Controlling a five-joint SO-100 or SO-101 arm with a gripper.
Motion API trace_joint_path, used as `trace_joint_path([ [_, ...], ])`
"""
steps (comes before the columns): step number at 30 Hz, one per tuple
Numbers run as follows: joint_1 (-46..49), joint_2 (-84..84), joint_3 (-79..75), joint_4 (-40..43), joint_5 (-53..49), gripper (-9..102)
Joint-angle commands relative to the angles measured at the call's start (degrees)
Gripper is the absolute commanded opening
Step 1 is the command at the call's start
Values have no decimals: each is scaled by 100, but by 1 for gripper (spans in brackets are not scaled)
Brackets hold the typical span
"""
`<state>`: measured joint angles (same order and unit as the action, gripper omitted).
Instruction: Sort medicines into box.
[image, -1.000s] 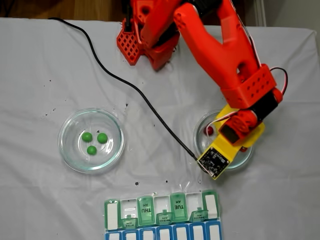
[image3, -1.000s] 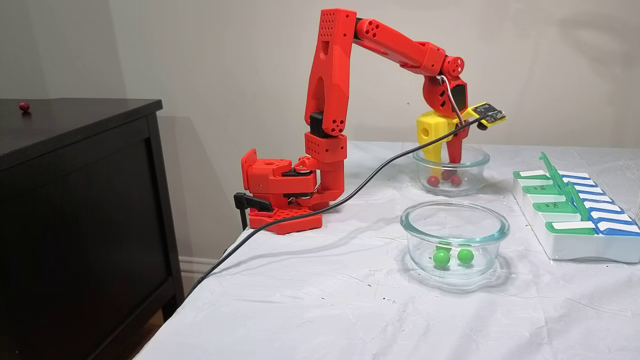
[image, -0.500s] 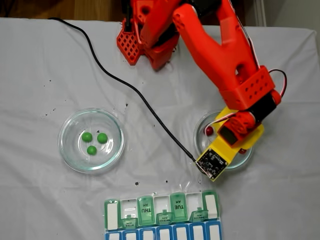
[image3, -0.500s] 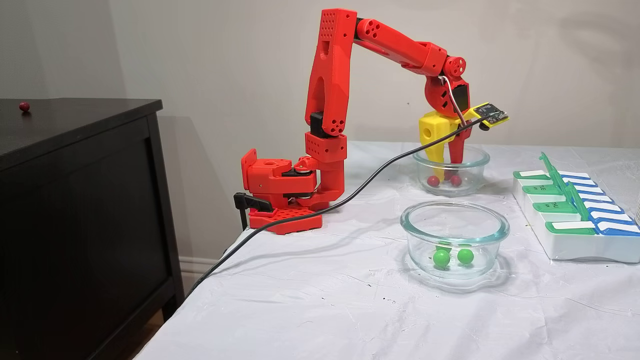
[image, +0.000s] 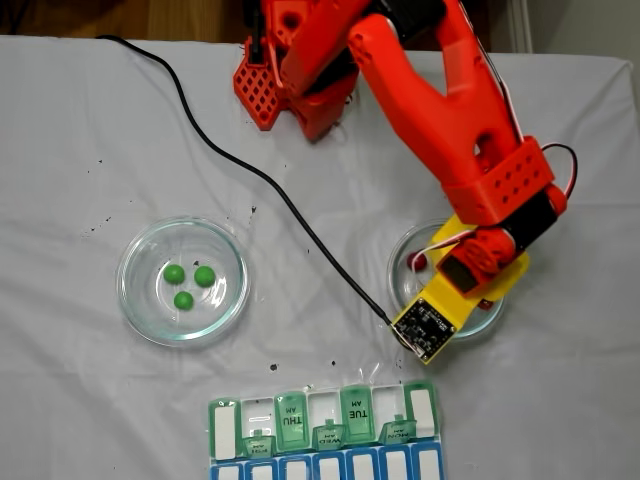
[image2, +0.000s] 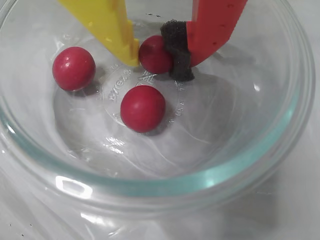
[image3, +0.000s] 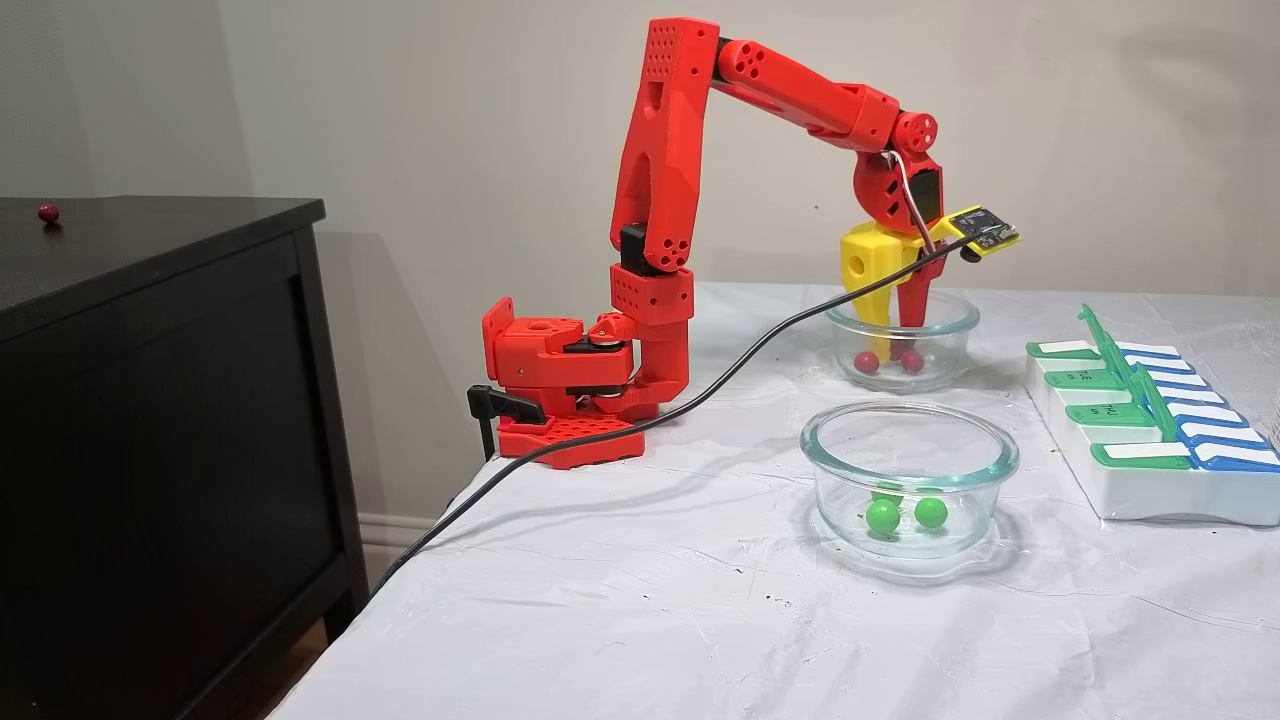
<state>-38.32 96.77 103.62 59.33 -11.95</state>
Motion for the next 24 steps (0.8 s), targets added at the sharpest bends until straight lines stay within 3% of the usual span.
trace_joint_path([
  [1, -176, 571, -149, 88, -9, 0],
  [13, 105, 1978, -229, 413, 633, 0],
  [24, 1723, 1310, -1608, 580, 809, 0],
])
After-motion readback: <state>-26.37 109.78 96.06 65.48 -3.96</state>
